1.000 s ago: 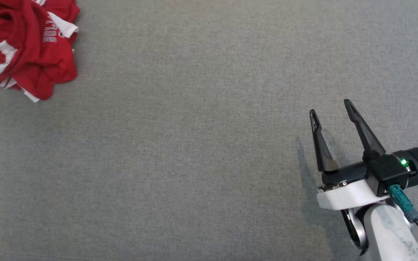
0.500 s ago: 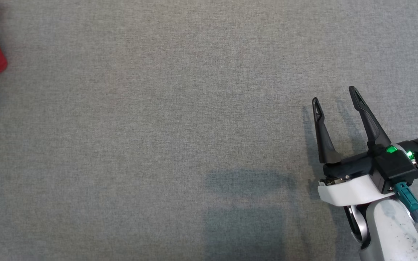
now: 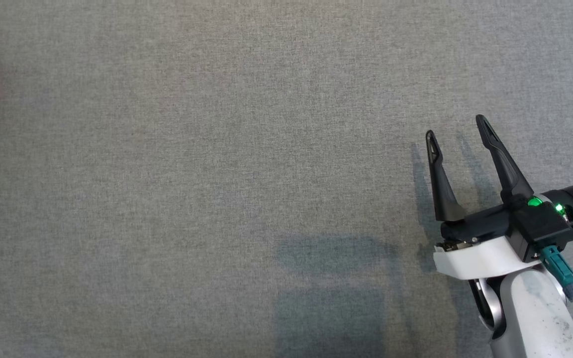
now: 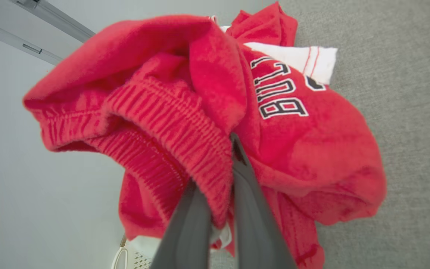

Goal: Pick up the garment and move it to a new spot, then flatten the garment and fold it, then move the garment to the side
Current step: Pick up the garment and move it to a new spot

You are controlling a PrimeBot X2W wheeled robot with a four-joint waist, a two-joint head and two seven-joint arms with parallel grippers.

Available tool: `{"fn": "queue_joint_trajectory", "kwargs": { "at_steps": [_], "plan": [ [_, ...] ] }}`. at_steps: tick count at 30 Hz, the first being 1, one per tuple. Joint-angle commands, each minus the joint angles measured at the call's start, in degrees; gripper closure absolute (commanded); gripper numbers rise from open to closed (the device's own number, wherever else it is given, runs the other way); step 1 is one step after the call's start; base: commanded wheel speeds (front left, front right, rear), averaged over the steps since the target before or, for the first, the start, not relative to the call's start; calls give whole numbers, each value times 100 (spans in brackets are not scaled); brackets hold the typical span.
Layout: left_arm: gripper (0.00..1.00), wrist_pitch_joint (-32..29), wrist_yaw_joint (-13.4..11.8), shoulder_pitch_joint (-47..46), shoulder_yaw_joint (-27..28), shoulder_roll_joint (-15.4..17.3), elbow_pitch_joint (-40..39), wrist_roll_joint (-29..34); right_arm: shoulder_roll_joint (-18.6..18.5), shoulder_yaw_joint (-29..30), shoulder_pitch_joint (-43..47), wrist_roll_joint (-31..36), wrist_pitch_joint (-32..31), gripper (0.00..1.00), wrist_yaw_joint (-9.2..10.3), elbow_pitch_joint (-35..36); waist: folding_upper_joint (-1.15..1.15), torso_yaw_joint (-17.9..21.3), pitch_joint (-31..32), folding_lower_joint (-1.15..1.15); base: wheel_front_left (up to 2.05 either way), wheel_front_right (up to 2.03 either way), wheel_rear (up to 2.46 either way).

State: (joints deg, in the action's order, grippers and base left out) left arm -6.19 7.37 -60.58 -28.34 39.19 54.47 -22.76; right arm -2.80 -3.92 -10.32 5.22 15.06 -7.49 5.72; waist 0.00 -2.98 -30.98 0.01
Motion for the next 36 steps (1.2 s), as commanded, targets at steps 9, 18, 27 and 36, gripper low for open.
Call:
{"fn": "queue_joint_trajectory", "kwargs": {
  "at_steps": [9,18,27,36],
  "plan": [
    [100,505,-38,-466,-131,-7,-112,149,-17,-99,32,-358,18,0,0,-261,0,79,897,-1,0,0,0],
    [100,415,2,-686,-380,-298,-631,-148,-16,-5,341,-722,18,0,0,-450,0,304,1907,-1,0,0,0],
    [100,208,5,-379,-513,-1184,-1624,-784,-17,193,649,-1012,18,0,0,-524,0,612,2589,-1,0,0,0],
    [100,442,-453,677,-725,-2506,-2644,-1262,-16,219,689,-1122,18,0,0,-511,0,944,2588,-1,0,0,0]
  ]
}}
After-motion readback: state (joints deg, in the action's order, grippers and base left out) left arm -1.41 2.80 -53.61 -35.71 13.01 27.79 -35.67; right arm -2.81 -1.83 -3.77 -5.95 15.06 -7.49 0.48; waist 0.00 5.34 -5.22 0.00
